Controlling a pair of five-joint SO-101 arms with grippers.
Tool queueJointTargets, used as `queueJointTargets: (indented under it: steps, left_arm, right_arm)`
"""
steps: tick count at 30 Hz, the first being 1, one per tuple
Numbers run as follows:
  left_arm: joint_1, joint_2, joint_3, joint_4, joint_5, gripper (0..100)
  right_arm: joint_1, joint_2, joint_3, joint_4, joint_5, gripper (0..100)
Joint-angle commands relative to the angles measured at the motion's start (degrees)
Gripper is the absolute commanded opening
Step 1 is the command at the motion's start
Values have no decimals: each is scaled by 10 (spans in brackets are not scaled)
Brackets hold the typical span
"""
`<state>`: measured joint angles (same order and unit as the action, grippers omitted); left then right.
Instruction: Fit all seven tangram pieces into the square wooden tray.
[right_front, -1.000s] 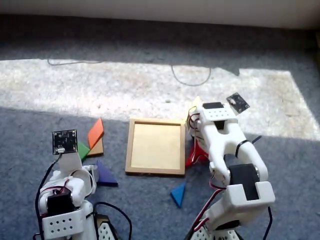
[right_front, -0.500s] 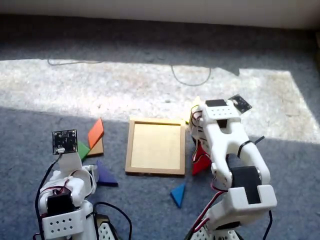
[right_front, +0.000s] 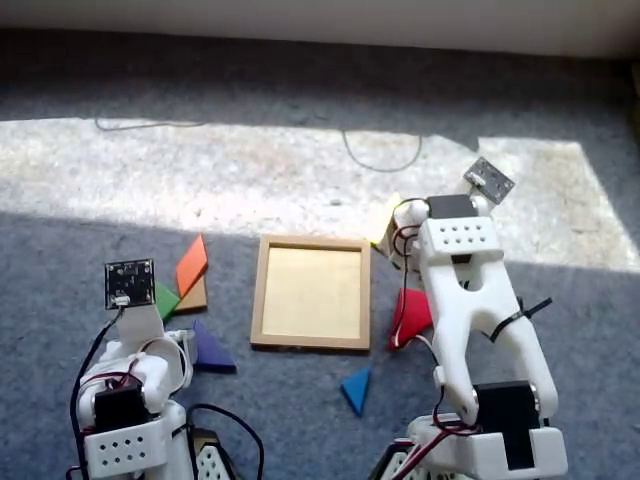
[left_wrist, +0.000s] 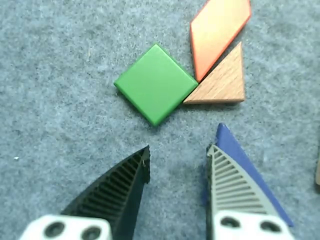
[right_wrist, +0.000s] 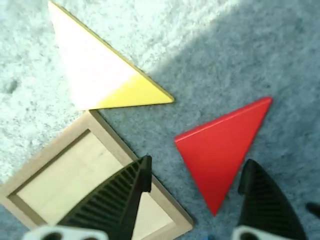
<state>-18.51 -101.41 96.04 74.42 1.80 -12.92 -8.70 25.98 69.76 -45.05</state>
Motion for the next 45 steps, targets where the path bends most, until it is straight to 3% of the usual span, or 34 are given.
queueJointTargets:
  steps: [1,5,13,25,33,45]
  left_arm:
    - [-5,-29,11,4,2,185]
    - [-5,-29,11,4,2,185]
    - [-5,-29,11,4,2,185]
    - [-5,-29,11,4,2,185]
    - [-5,-29,11,4,2,185]
    - [-5,-29,11,4,2,185]
  right_arm:
    - [-13,-29,23,-9,3,363]
    - [-30,-29,93,-79,-26,485]
    - [-26,-29,165,-209,-31,440]
    - [4,-27,166,-217,-53,437]
    - [15,82,160,-214,-54,437]
    - [16,57,164,-213,-76,436]
